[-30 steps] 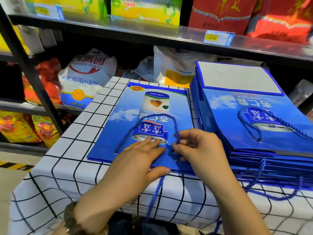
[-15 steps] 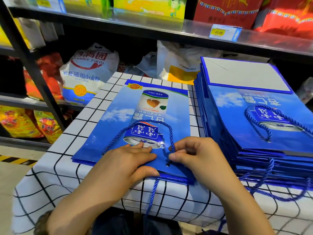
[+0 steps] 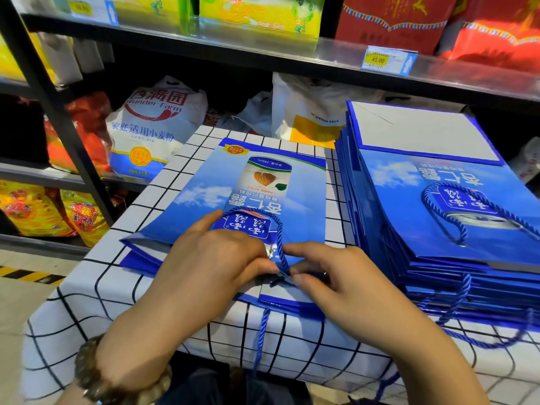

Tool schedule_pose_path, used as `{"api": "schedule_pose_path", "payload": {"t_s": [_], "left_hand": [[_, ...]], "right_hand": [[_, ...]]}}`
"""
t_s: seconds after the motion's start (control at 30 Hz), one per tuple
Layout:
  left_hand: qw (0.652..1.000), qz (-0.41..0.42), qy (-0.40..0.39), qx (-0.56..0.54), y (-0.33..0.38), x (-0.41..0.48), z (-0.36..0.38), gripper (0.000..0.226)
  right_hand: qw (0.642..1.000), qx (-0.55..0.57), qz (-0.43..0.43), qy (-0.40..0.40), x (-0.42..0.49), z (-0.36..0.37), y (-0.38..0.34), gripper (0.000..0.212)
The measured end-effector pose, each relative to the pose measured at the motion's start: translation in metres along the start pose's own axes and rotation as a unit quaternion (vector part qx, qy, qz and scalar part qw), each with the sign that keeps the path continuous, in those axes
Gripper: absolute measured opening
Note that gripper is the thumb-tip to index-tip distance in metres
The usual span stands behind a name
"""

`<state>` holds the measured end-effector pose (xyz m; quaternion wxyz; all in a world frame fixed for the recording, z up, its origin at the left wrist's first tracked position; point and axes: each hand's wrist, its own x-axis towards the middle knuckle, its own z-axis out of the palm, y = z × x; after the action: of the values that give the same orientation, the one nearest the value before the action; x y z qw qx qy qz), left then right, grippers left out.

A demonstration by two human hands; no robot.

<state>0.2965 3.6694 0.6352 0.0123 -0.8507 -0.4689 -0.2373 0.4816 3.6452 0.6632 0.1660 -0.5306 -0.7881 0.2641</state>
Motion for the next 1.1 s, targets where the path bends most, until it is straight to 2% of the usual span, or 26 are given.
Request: {"api": "schedule_pose_path", "payload": {"t_s": [0.1, 0.2, 0.3, 0.4, 0.47, 0.6, 0.77, 0.83, 0.93, 1.03, 1.1], "left_hand": [[0.999, -0.022, 0.022, -0.009, 0.005, -0.002, 0.0, 0.036], [0.993, -0.066, 0.09, -0.045, 0.014, -0.006, -0.001, 0.023], [0.978, -0.122, 0.149, -0.084, 0.027, -0.013, -0.002, 0.028], [0.984, -0.157, 0.085, -0.013, 0.036, -0.016, 0.002, 0.033], [0.985, -0.163, 0.041, 0.034, 0.039, -0.013, 0.007, 0.029], [0.988, -0.137, 0.02, 0.066, 0.043, -0.005, 0.014, 0.018], [0.997, -0.036, 0.053, 0.047, 0.032, -0.012, 0.016, 0.034], [0.998, -0.008, 0.044, 0.044, 0.028, -0.013, 0.014, 0.034], [0.999, 0.026, 0.022, 0.029, 0.021, -0.015, 0.01, 0.031], [0.998, 0.03, -0.01, -0.049, 0.013, -0.018, 0.004, 0.026], [0.993, -0.008, -0.021, -0.114, 0.015, -0.019, 0.001, 0.023]], "right_hand": [[1.0, -0.009, -0.008, 0.001, 0.0, 0.002, -0.001, 0.043], [0.998, -0.054, -0.028, 0.033, 0.001, 0.004, -0.001, 0.045], [0.997, -0.055, -0.025, 0.046, 0.002, 0.005, 0.0, 0.047], [0.997, -0.048, -0.025, 0.05, 0.003, 0.006, 0.001, 0.048], [0.996, -0.054, -0.032, 0.058, 0.003, 0.008, 0.0, 0.048], [0.995, -0.066, -0.029, 0.068, 0.003, 0.011, 0.0, 0.049], [0.992, -0.059, -0.043, 0.1, 0.001, 0.018, 0.007, 0.035], [0.989, -0.045, -0.061, 0.123, 0.0, 0.022, 0.009, 0.025], [0.986, -0.048, -0.071, 0.146, -0.001, 0.026, 0.012, 0.023], [0.977, -0.084, -0.076, 0.18, -0.001, 0.026, 0.015, 0.013], [0.973, -0.103, -0.083, 0.19, -0.002, 0.025, 0.015, 0.013]]}}
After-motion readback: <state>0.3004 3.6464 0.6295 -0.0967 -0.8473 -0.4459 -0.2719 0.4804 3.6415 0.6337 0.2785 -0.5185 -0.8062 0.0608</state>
